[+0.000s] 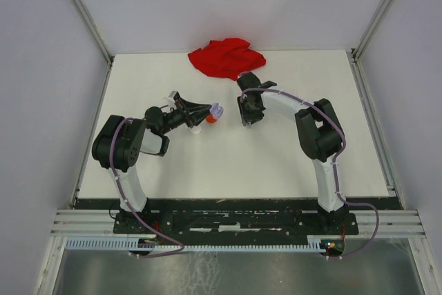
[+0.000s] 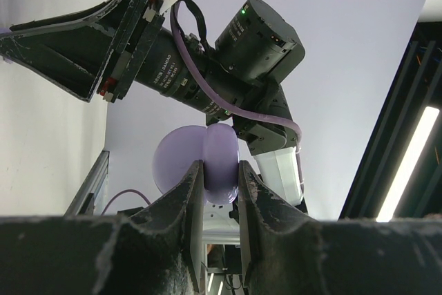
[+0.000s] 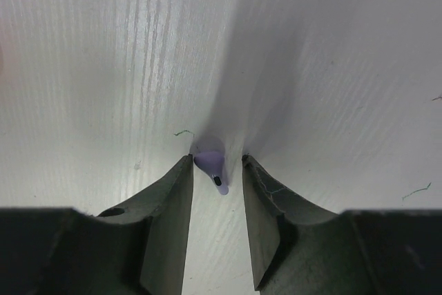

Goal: Insert the wireless bluetooth earbuds into the charging case
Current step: Pick up the earbud from the center of the board, then place the earbud in the charging case.

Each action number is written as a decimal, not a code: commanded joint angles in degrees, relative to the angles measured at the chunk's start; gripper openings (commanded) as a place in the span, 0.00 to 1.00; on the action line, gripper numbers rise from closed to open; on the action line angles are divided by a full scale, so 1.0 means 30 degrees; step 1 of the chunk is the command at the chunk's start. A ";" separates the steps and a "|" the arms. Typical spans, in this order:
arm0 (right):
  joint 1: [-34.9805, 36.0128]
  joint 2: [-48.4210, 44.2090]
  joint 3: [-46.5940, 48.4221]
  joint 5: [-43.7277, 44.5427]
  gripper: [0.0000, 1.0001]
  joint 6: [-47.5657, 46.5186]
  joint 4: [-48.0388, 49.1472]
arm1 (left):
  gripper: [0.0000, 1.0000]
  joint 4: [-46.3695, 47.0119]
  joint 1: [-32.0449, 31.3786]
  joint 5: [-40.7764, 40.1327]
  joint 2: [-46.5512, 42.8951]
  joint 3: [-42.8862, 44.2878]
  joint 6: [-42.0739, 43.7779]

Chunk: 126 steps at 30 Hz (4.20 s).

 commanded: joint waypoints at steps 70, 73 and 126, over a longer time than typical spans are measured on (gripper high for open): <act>0.0862 -1.2834 -1.2392 -0.5973 0.23 -0.3552 1.9941 | 0.03 -0.3234 -0.1025 -0.0244 0.0524 0.1234 0.1635; 0.1084 -1.2824 -1.2880 -0.6301 0.22 -0.3870 2.0931 | 0.03 -0.3115 -0.1169 -0.0102 0.0759 0.1449 0.1346; 0.2731 -1.1338 -1.4748 -0.5287 0.17 -0.6859 2.3103 | 0.03 -0.0681 -0.1595 0.1244 0.1424 0.2195 -0.0696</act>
